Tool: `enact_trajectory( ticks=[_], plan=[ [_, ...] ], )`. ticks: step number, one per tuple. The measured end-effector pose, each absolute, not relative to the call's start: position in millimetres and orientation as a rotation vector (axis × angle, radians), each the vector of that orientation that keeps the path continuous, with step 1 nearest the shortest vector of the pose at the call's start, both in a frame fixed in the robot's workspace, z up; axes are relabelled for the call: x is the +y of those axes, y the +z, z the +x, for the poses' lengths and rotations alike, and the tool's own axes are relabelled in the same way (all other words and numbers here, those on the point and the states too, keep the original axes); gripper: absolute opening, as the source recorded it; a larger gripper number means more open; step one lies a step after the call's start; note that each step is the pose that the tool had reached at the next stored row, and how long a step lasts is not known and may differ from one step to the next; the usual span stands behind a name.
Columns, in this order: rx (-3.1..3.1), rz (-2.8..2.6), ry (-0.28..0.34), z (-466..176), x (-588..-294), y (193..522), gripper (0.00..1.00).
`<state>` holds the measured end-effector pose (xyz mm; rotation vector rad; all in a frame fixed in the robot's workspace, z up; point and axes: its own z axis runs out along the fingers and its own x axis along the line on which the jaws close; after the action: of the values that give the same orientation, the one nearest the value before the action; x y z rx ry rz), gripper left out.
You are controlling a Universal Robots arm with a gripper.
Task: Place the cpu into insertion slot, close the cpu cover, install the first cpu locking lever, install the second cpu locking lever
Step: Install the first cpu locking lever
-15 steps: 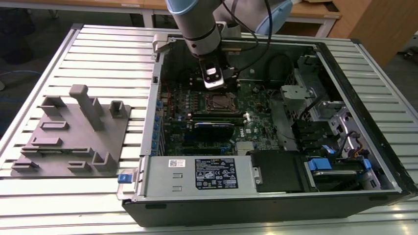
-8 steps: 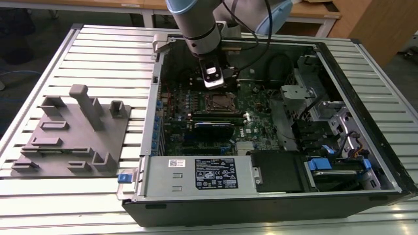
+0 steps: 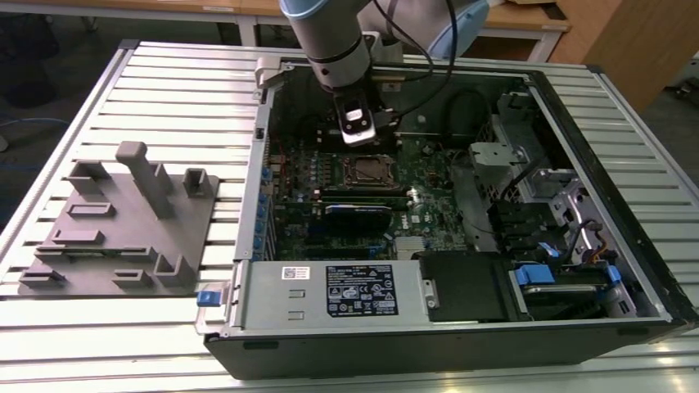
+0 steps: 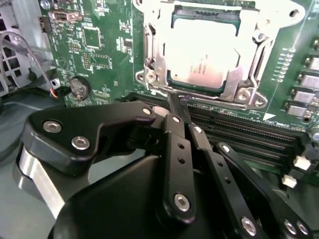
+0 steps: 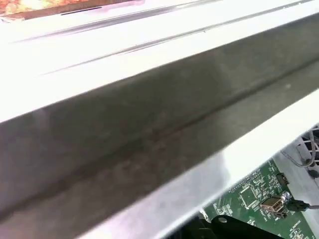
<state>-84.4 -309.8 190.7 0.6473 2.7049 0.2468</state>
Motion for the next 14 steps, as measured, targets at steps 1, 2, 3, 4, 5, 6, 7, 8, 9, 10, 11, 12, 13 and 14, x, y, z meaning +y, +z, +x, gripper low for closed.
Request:
enact_trajectory(
  ticks=[1, 2, 3, 4, 5, 6, 7, 8, 9, 10, 11, 12, 13, 14],
  plan=[
    [2.705, 0.647, 0.247, -83.1, -309.8, 190.7, 0.11],
    [2.705, 0.647, 0.247, -82.2, -309.8, 190.7, 0.11],
    [2.705, 0.647, 0.247, -81.4, -309.8, 190.7, 0.11],
    [2.705, 0.647, 0.247, -81.1, -309.9, 190.6, 0.11],
    [2.705, 0.647, 0.247, -81.1, -309.8, 190.2, 0.11],
    [2.705, 0.648, 0.248, -81.1, -309.8, 189.4, 0.11],
    [2.705, 0.648, 0.251, -81.1, -309.8, 188.6, 0.11],
    [2.705, 0.648, 0.252, -81.1, -309.9, 188.0, 0.11],
    [2.705, 0.649, 0.253, -81.2, -310.0, 187.6, 0.11],
    [2.705, 0.649, 0.253, -81.1, -310.0, 187.4, 0.11],
    [2.705, 0.649, 0.253, -81.1, -310.1, 187.3, 0.11],
    [2.705, 0.649, 0.253, -81.1, -310.2, 187.2, 0.11],
    [2.705, 0.649, 0.254, -81.0, -310.3, 187.0, 0.11],
    [2.705, 0.649, 0.254, -81.0, -310.5, 187.0, 0.11]
  ],
)
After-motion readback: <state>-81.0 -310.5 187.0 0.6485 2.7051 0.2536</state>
